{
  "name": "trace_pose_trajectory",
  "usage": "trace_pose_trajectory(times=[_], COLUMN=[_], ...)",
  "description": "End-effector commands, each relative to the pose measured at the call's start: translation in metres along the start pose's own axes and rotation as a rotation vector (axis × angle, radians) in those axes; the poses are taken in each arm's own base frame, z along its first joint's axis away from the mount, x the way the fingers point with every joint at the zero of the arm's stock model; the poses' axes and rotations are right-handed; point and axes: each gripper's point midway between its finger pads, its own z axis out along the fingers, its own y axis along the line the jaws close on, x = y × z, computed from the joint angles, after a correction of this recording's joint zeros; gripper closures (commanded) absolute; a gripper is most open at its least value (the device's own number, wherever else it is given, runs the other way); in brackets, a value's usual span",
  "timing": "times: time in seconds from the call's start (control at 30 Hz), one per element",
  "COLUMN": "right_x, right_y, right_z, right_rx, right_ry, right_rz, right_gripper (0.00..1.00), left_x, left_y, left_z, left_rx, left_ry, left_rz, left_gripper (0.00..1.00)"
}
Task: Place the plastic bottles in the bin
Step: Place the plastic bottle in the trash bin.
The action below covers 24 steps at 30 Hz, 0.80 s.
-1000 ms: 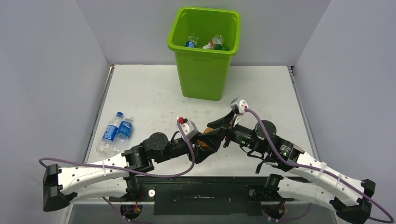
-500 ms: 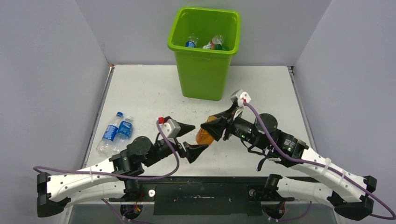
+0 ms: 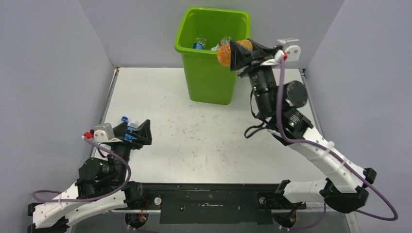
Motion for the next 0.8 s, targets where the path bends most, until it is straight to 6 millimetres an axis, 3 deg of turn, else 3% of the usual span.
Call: trace_pose_trajectory(times=[0.0,0.1,0.27,0.37,0.43,0.47,0.5,0.6,0.63,0.77], right_x=[-0.009,0.006,0.043,0.059,0.082,0.103,0.117,0.138,0.140,0.136], right_y=[-0.032,-0.058,-0.125,-0.145,-0.154,-0.156,-0.154,-0.133,-0.126,-0.112], right_z=[0.043,0.083,0.135,0.157,0.177,0.190,0.202,0.225,0.228,0.225], right_rx=[0.147,0.184,0.277,0.293,0.304,0.288,0.251,0.102,0.079,0.054], right_ry=[-0.131,-0.132,-0.171,-0.224,-0.183,-0.136,-0.098,-0.014,-0.007,-0.001], right_rz=[-0.029,-0.007,0.041,0.058,0.055,0.061,0.079,0.132,0.142,0.178], right_gripper=[0.95,0.95,0.95,0.95,0.95,0.95,0.91,0.40,0.27,0.03], left_x=[-0.009,-0.004,0.010,0.020,0.024,0.024,0.023,0.023,0.023,0.023], left_y=[0.044,0.042,0.035,0.027,0.021,0.020,0.021,0.029,0.030,0.035], left_z=[-0.009,-0.008,-0.004,-0.002,-0.002,-0.002,-0.003,-0.005,-0.006,-0.008], left_rx=[-0.177,-0.175,-0.195,-0.157,-0.115,-0.101,-0.103,-0.135,-0.138,-0.144], left_ry=[-0.039,-0.017,0.035,0.045,0.046,0.043,0.042,0.036,0.034,0.026], left_rz=[0.016,0.080,0.155,0.140,0.129,0.117,0.112,0.090,0.087,0.086], left_gripper=[0.04,0.04,0.04,0.04,0.04,0.04,0.04,0.04,0.04,0.04])
